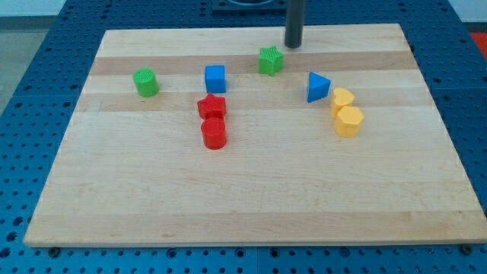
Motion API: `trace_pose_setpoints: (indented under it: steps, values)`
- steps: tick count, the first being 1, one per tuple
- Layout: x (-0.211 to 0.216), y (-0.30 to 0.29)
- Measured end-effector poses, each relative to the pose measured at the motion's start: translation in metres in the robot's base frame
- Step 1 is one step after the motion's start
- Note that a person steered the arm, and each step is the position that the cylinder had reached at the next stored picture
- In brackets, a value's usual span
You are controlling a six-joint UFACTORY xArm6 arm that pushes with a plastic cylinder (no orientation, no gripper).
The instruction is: Push the heart below the triangle
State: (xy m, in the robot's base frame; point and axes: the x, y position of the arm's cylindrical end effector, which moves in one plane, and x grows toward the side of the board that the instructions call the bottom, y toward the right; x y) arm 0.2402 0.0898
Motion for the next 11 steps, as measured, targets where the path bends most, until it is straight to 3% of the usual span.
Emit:
trace_pose_setpoints:
  steps: [1, 2, 7, 9, 11]
  values:
    - [-0.010, 0.024]
    - [0.009, 0.065]
    - [0.186, 0.065]
    - [0.181, 0.053]
    - [0.137, 0.023]
